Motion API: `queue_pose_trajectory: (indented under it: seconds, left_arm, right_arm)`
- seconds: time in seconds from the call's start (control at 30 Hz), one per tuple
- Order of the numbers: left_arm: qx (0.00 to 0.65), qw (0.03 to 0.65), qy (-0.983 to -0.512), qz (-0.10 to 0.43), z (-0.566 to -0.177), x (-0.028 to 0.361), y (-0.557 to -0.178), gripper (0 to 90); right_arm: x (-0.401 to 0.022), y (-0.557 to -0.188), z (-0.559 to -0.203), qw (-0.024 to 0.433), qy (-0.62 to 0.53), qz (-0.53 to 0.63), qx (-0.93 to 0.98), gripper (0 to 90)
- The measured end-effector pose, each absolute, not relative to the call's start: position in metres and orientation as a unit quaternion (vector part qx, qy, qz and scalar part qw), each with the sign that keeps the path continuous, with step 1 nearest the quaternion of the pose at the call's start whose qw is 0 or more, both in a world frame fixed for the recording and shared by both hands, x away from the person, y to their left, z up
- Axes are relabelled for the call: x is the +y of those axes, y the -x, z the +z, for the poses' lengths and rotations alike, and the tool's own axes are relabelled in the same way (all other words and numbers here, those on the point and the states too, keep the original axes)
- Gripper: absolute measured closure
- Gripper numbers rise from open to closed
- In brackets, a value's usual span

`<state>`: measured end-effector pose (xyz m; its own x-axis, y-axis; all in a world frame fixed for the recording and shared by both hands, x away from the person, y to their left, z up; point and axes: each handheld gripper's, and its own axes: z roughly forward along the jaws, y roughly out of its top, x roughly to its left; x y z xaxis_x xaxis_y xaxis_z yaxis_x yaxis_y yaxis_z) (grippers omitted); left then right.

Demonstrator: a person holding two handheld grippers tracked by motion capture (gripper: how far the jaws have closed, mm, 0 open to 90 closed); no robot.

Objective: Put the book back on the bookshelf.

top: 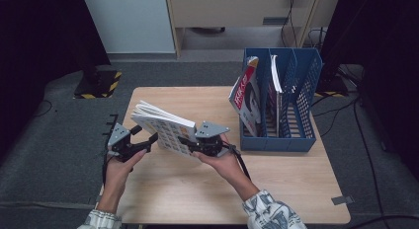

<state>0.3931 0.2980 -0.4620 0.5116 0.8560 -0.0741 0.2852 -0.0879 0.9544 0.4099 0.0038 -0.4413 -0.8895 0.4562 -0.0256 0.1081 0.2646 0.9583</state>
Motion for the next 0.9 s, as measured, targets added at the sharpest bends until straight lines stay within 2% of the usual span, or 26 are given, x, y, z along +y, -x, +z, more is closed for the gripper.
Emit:
queue_pose_trajectory:
  seconds: [0.13, 0.37, 0.9]
  left_arm:
    - [0.413, 0.532, -0.690, 0.264, -0.461, 0.297, -0.393, 20.0]
    - [0.404, 0.542, -0.691, 0.254, -0.458, 0.295, -0.392, 30.4]
    - [0.406, 0.548, -0.689, 0.246, -0.457, 0.288, -0.393, 31.6]
  right_arm:
    - [0.006, -0.409, -0.444, 0.139, -0.178, 0.577, 0.785, 67.9]
    - [0.008, -0.409, -0.444, 0.153, -0.158, 0.584, 0.782, 67.6]
    - [0.008, -0.410, -0.416, 0.139, -0.168, 0.605, 0.766, 61.2]
